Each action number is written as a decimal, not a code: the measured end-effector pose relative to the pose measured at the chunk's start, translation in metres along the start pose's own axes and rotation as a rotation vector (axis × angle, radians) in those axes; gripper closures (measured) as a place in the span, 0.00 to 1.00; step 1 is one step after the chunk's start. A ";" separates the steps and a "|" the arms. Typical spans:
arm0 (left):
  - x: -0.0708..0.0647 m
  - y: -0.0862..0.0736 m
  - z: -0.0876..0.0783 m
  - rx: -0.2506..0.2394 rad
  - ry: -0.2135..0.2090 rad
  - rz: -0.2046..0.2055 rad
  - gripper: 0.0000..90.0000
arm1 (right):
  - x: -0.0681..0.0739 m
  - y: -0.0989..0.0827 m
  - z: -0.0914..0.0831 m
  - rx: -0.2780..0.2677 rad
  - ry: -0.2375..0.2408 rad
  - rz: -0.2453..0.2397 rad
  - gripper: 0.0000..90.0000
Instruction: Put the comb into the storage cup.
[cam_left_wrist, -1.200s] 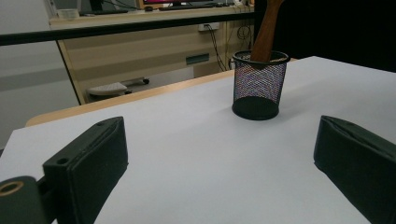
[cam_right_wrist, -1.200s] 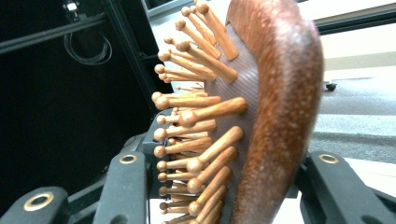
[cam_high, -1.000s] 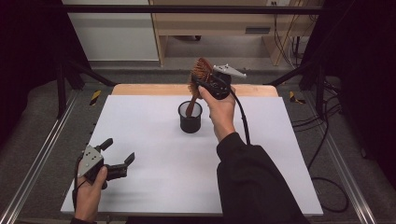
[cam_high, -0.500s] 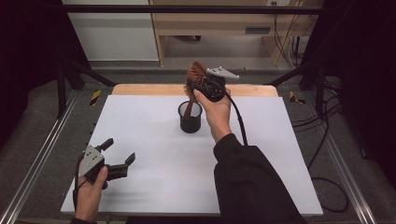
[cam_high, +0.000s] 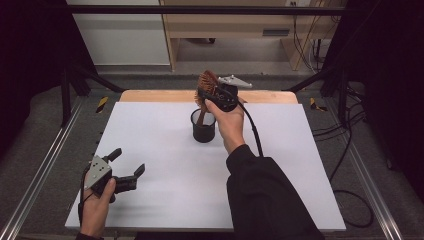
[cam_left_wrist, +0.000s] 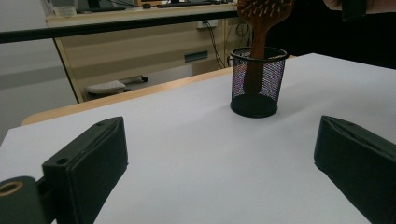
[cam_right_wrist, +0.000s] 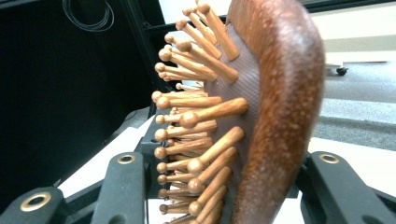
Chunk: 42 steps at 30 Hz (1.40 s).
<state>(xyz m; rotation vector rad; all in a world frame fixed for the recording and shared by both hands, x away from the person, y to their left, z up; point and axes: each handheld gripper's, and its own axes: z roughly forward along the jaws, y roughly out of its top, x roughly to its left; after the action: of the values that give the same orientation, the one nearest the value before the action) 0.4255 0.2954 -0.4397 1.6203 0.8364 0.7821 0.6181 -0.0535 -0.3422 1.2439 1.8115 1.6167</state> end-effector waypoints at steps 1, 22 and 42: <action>0.000 0.000 0.000 0.000 0.000 -0.001 0.03 | -0.001 -0.001 0.001 0.001 -0.001 0.001 0.56; -0.001 0.000 0.001 0.009 -0.007 0.003 0.03 | -0.003 -0.013 0.009 0.032 0.002 0.013 0.56; -0.002 0.000 0.002 0.012 -0.013 0.007 0.03 | -0.010 -0.023 0.006 0.017 -0.004 0.057 0.55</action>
<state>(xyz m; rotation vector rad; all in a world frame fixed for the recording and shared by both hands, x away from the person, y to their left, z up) 0.4262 0.2923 -0.4404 1.6378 0.8280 0.7715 0.6200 -0.0564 -0.3678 1.3170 1.8067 1.6314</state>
